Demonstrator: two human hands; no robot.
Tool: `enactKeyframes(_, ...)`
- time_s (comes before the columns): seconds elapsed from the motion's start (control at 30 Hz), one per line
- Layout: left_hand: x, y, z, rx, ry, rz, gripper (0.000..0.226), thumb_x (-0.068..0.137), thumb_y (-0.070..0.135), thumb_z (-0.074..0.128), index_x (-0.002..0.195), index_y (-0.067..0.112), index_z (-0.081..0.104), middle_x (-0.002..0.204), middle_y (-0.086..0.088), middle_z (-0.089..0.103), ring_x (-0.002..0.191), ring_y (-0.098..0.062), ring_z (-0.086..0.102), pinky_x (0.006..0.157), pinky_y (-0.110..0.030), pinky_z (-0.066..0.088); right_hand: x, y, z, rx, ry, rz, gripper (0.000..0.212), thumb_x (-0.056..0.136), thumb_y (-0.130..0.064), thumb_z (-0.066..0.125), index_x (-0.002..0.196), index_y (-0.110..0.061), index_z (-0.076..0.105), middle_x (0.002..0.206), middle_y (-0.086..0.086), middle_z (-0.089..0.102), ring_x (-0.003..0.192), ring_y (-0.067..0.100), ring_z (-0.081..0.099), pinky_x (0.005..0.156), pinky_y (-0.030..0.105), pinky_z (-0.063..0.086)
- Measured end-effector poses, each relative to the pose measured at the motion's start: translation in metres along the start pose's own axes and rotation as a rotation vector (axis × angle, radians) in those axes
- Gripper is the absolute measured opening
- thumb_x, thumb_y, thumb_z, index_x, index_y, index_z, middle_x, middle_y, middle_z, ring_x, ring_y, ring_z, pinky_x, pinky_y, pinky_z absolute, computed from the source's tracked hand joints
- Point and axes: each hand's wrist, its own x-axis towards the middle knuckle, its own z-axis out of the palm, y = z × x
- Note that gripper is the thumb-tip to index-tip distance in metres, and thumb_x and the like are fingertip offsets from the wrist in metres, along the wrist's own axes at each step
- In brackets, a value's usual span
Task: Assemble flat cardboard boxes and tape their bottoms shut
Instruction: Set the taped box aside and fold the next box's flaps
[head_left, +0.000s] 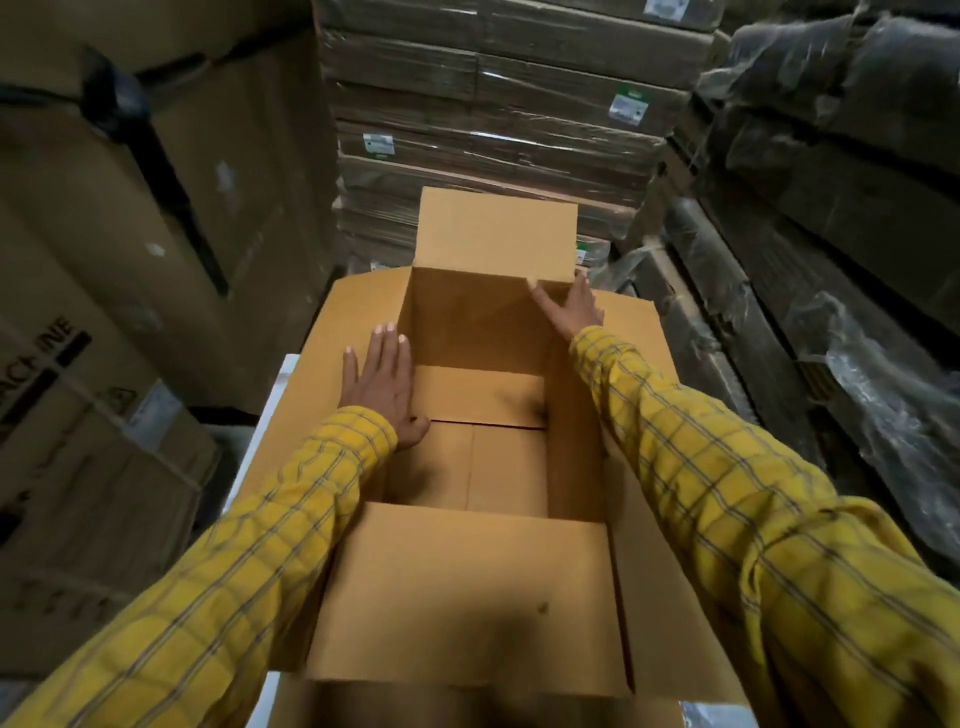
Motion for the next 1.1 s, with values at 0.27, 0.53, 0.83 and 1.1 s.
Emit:
enactKeyframes(0.27,0.004,0.0,0.006,0.029,0.026,-0.004,0.124,0.077,0.072,0.053,0.154,0.005,-0.017,0.16,-0.017,-0.03,0.149,-0.034,-0.024,0.119,-0.064,0.002,0.082,0.001,-0.003,0.708,0.019,0.151,0.144,0.051,-0.095,0.058,0.162,-0.018,0.007,0.167,0.01,0.016,0.153,0.036,0.017,0.124,0.056,0.015)
enactKeyframes(0.53,0.001,0.0,0.003,-0.047,0.073,-0.024,0.133,0.075,0.071,0.056,0.147,-0.002,-0.029,0.157,-0.023,-0.034,0.147,-0.038,-0.028,0.118,-0.064,-0.004,0.057,0.007,-0.03,1.241,0.116,0.052,0.068,0.097,-0.07,0.034,0.087,-0.012,0.069,0.062,-0.003,0.066,0.054,0.01,0.061,0.053,0.023,0.045)
enactKeyframes(0.83,-0.003,0.002,-0.003,-0.047,0.035,-0.004,0.132,0.078,0.07,0.056,0.145,-0.002,-0.033,0.156,-0.023,-0.034,0.146,-0.039,-0.028,0.118,-0.064,-0.001,0.015,0.039,-0.003,0.105,0.025,-0.219,0.053,0.098,-0.05,0.058,0.128,-0.008,0.066,0.139,0.01,0.061,0.131,0.028,0.053,0.114,0.037,0.034)
enactKeyframes(1.1,-0.005,-0.004,-0.008,-0.129,0.026,0.026,0.121,0.082,0.082,0.037,0.152,0.005,-0.024,0.16,-0.015,-0.03,0.147,-0.037,-0.028,0.117,-0.065,-0.008,-0.025,0.028,0.012,-0.661,-0.136,-0.257,0.092,0.088,-0.081,0.036,0.161,-0.031,0.011,0.17,0.002,-0.004,0.155,0.032,-0.006,0.122,0.057,0.002)
